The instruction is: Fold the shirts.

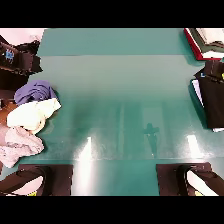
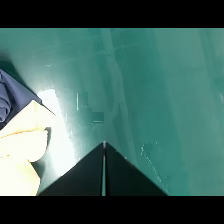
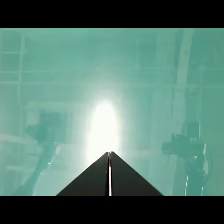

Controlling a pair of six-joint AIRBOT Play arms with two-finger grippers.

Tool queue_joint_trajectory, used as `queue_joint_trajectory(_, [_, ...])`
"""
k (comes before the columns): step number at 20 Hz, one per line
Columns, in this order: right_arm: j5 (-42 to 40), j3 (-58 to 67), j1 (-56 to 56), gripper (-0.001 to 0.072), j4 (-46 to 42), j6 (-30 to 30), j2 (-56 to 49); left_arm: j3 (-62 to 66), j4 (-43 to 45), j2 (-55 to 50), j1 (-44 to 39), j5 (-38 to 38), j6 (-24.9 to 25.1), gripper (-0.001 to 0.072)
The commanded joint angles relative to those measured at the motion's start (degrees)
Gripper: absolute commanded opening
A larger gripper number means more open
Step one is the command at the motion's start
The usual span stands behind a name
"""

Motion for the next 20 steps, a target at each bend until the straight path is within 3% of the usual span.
queue_joint_trajectory(1, [-0.66, -0.02, 0.59, 0.0021, 0.07, 0.04, 0.07, 0.00, 0.02, -0.04, 0.04, 0.00, 0.00, 0.0028])
queue_joint_trajectory(10, [-0.85, -0.02, 0.59, 0.0021, 0.07, 0.04, 0.07, 0.00, 0.02, -0.04, 0.04, 0.68, 0.04, 0.0028])
queue_joint_trajectory(15, [-0.85, -0.02, 0.59, 0.0021, 0.07, 0.02, 0.07, -0.02, 1.55, -0.28, 0.04, 8.72, 1.86, 0.0030])
queue_joint_trajectory(16, [-0.83, -0.02, 0.59, 0.0021, 0.07, 0.02, 0.07, -0.46, 4.87, -0.83, 0.04, 11.52, 3.17, 0.0263])
queue_joint_trajectory(17, [-0.81, -0.02, 0.59, 0.0021, 0.07, 0.02, 0.07, -1.57, 9.11, -1.38, 0.07, 13.38, 2.89, 0.0543])
queue_joint_trajectory(20, [-0.76, -0.02, 0.59, 0.0021, 0.04, 0.02, 0.07, -8.24, 23.85, -4.48, 1.09, 15.39, -2.64, 0.0555])
